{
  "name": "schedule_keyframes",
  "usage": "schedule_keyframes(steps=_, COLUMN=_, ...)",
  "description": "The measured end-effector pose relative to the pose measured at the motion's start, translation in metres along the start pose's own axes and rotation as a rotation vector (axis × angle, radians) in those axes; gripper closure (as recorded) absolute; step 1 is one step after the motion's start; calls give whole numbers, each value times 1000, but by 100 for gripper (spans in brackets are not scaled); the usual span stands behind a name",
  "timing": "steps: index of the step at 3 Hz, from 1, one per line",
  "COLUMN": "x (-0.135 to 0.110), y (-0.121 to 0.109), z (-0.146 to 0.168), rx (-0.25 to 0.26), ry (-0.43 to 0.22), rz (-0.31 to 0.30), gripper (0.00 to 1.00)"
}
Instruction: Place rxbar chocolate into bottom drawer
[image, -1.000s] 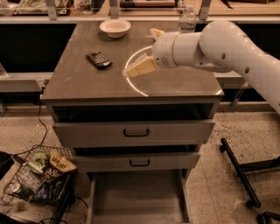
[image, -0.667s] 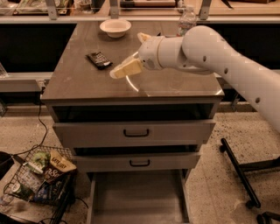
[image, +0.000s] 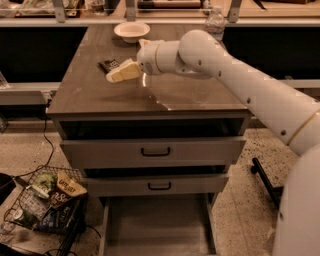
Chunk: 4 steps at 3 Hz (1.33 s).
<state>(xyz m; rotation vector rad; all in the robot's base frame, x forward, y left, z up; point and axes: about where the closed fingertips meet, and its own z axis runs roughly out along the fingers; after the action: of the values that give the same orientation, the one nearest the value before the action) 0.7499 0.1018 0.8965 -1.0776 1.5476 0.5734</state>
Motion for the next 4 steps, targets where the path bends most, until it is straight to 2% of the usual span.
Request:
schedule_keyframes(steps=2, x=6, y=3, z=51, rx=-20, ry=7, rz=93, gripper=0)
schedule_keyframes(steps=3, x=20, y=4, z=60, rx=-20, ry=-5, rz=133, gripper=0)
schedule_keyframes(steps=4, x=43, y=-4, z=57, rx=8, ry=-22, rz=177, gripper=2)
